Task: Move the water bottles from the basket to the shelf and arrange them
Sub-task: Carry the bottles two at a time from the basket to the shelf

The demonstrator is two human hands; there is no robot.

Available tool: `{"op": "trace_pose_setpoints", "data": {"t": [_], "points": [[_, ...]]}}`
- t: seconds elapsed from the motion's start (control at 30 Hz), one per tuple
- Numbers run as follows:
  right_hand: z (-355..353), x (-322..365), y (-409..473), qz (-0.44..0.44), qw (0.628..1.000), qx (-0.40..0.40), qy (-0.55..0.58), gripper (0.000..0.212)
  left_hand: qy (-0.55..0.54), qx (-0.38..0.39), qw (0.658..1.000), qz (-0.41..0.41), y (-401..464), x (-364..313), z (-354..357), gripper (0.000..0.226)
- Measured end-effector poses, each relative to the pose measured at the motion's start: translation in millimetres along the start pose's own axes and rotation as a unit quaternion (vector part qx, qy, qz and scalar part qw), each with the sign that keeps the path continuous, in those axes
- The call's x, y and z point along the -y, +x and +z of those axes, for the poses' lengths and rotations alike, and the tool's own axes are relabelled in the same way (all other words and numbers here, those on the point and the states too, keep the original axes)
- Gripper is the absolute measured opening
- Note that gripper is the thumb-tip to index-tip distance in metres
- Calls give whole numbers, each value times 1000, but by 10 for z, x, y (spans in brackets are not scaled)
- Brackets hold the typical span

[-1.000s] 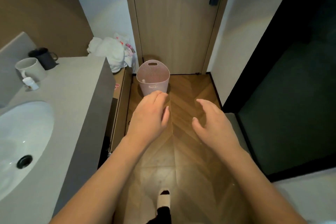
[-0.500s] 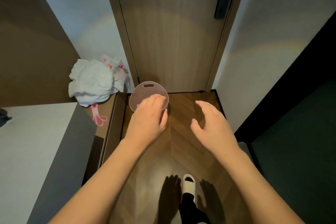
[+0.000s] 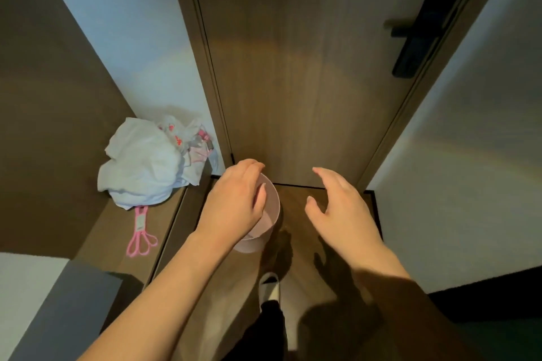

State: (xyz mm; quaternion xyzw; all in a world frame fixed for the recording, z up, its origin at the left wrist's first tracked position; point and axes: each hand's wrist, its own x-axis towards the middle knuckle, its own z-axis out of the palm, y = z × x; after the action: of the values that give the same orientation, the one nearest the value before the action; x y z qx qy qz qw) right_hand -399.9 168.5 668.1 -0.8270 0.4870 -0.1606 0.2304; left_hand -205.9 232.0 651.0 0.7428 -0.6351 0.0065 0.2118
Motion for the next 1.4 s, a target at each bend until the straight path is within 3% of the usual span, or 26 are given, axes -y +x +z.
{"op": "trace_pose_setpoints", "data": {"t": [0.37, 0.47, 0.57, 0.73, 0.93, 1.13, 1.3, 1.4], "points": [[255, -12, 2403, -54, 994, 80, -48, 58, -47, 9, 993, -104, 1907, 968, 573, 42], [395, 53, 2876, -92, 990, 97, -50, 56, -59, -6, 986, -158, 2151, 1225, 612, 43], [618, 146, 3308, -126, 978, 163, -44, 57, -55, -24, 976, -212, 2206, 1457, 659, 33], [1037, 317, 4013, -231, 934, 268, -53, 56, -14, -48, 942, -332, 2229, 1677, 737, 30], [1672, 360, 4588, -357, 862, 356, -52, 54, -18, -65, 865, -497, 2162, 1798, 928, 40], [2761, 264, 4890, -401, 810, 416, -97, 50, -67, -24, 785, -616, 1868, 2309, 1702, 38], [4439, -316, 4941, -429, 766, 449, -168, 51, -117, 44, 743, -657, 1429, 3109, 3225, 33], [5548, -797, 4848, -423, 762, 452, -190, 49, -139, 65, 722, -674, 1146, 3543, 4272, 33]]}}
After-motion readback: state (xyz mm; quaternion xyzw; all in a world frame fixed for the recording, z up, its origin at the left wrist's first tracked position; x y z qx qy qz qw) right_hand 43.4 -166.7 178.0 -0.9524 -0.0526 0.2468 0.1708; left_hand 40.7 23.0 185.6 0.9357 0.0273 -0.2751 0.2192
